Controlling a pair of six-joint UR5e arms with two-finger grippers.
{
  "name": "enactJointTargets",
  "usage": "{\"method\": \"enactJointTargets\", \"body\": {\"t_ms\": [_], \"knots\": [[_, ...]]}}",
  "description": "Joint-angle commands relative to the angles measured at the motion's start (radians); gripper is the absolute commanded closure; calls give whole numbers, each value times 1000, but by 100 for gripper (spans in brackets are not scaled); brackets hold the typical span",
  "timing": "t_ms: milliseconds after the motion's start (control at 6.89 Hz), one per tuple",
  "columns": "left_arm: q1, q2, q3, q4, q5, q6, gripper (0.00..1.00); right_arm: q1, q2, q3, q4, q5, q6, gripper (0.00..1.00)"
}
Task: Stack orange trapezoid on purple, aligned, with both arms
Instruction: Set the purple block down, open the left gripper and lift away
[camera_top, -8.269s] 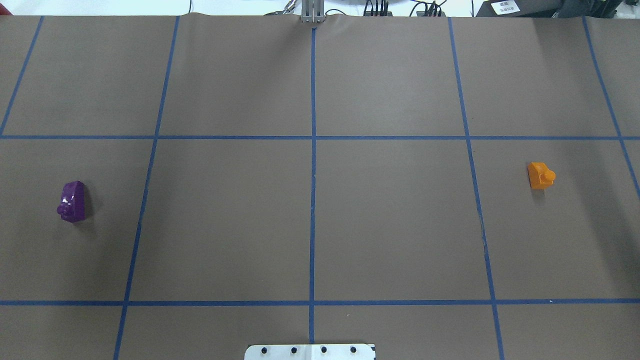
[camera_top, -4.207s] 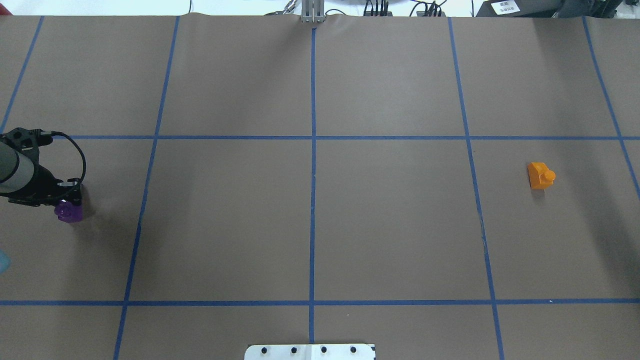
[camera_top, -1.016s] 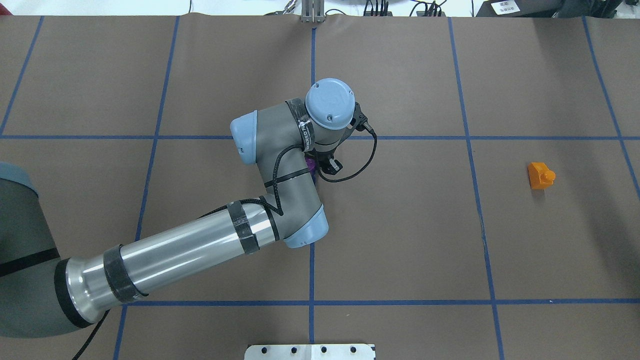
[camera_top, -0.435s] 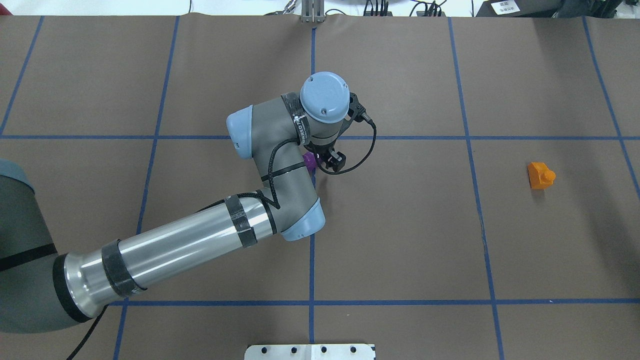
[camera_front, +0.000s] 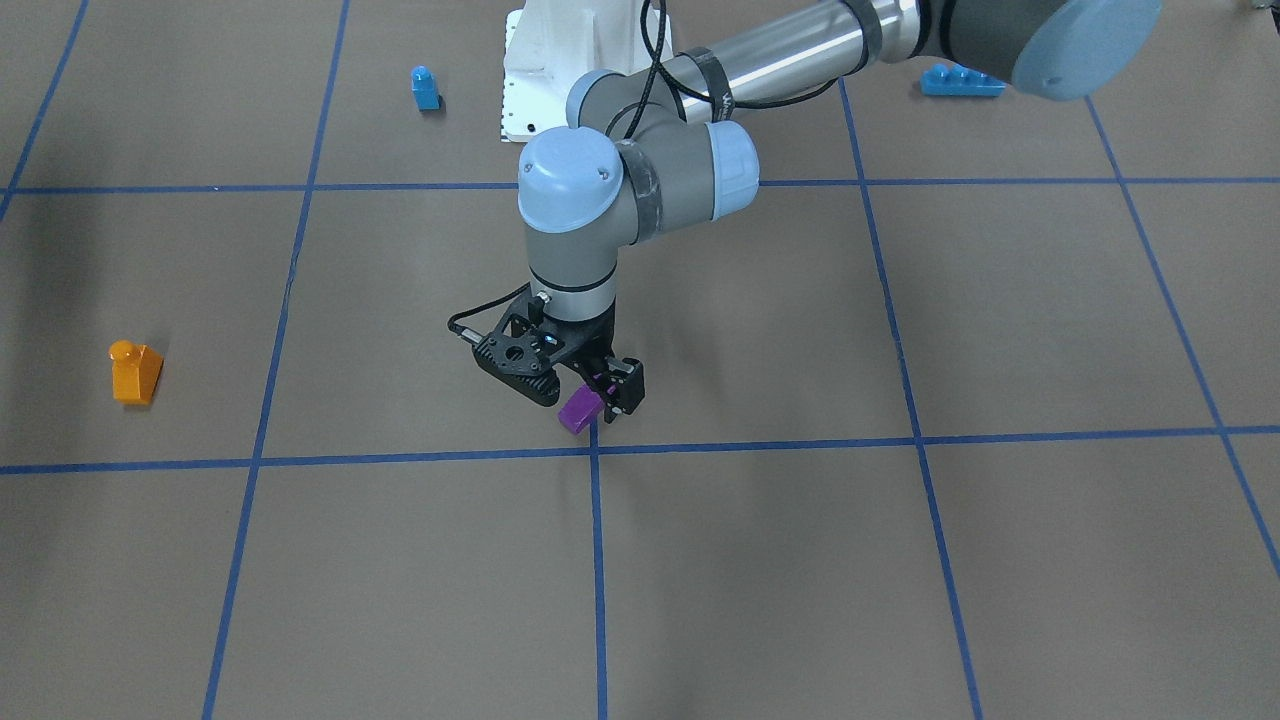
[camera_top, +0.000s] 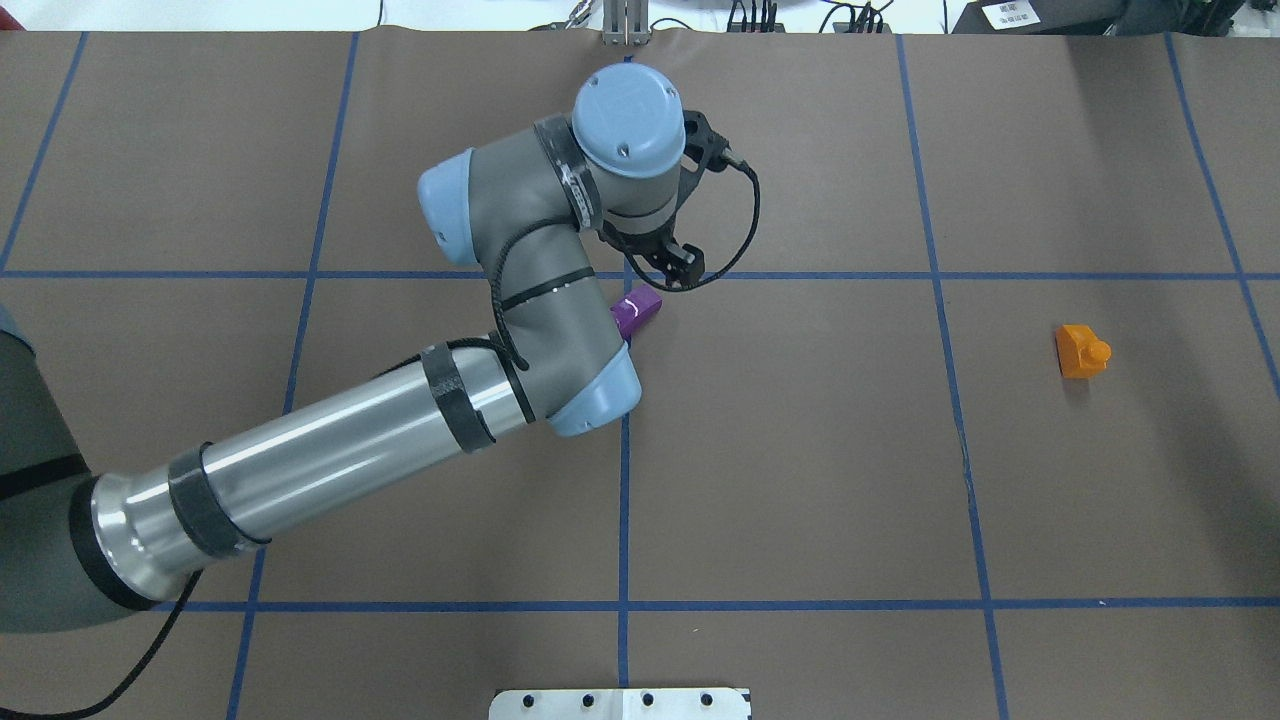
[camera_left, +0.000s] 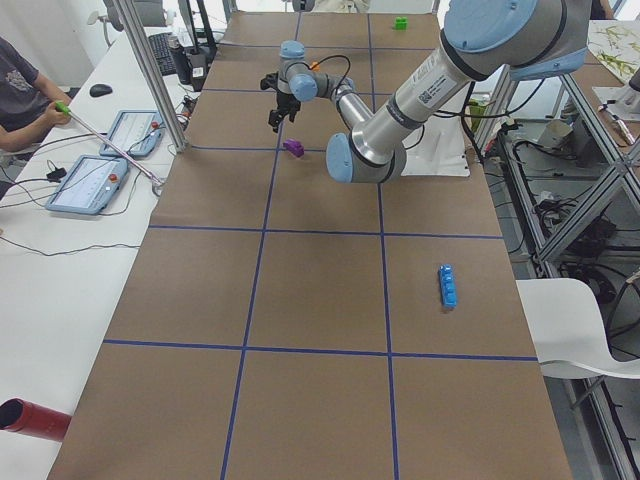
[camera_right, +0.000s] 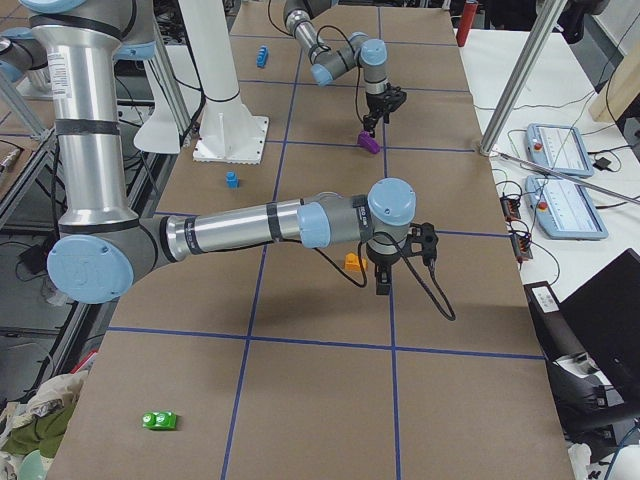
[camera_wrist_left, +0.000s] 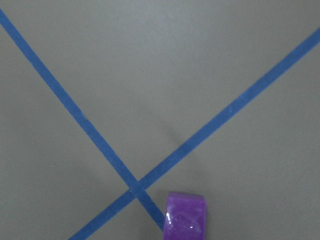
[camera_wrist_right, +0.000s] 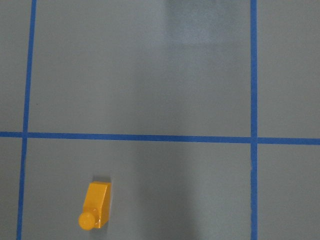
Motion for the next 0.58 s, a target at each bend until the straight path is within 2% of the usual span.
{"method": "enactJointTargets", "body": {"t_ms": [0, 145, 290, 435], "knots": [[-184, 27, -150, 153, -230, -11, 0, -152, -1, 101, 5, -133, 188, 0], [-204, 156, -332, 204, -235, -9, 0, -203, -18, 107, 10, -133, 247, 0], [-245, 238, -417, 211, -245, 11, 0, -262, -83, 107, 147, -143, 316, 0], [-266, 266, -434, 212, -251, 56, 0, -345, -169, 101, 423, -221, 507, 0]]}}
